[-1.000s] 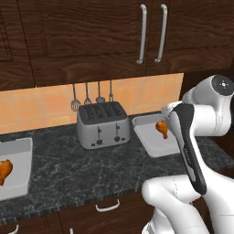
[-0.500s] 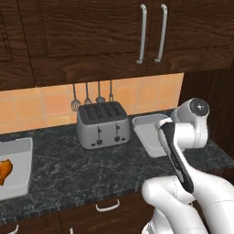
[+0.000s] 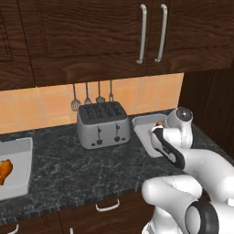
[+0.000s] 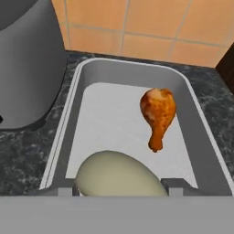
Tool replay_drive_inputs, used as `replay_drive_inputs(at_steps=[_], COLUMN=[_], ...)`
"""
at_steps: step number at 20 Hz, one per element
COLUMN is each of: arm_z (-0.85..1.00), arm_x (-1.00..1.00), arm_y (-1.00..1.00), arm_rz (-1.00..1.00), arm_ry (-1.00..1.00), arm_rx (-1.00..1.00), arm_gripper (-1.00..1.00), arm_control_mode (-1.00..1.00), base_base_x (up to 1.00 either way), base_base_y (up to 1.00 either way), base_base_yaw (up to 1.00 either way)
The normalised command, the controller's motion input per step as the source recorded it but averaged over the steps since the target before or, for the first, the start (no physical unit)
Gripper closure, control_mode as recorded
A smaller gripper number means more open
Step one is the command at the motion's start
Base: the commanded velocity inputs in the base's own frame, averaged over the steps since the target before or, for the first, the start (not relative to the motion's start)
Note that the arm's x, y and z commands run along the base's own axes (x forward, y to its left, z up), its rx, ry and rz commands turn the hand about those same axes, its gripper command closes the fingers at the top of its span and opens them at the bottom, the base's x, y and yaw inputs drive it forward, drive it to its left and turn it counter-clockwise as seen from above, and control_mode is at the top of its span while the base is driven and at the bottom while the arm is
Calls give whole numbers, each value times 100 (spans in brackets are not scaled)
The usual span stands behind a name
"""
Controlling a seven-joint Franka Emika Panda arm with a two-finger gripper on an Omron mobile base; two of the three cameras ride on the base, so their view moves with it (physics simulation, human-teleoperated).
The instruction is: Place one mushroom and one chicken drumstick in each tupperware on the nearby counter, to pack two identical lunches.
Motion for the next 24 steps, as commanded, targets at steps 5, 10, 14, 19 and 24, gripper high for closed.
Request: replay_drive_inputs(at_steps=[5,10,14,19,24], arm_z=[-25,-39,-50,-44,1], arm_x=[56,48,45,50,24], arm_y=[-4,-19,-11,0,-8], arm_rz=[0,3,4,2,0], arm_ry=[14,5,1,1,0], arm_rx=[1,0,0,0,0], arm_gripper=[100,100,100,-100,-100], arm_control_mode=[-100,-100,-100,-100,-100], base_base_x=[0,0,0,0,0], base_base_y=[0,0,0,0,0], base_base_yaw=[0,0,0,0,0])
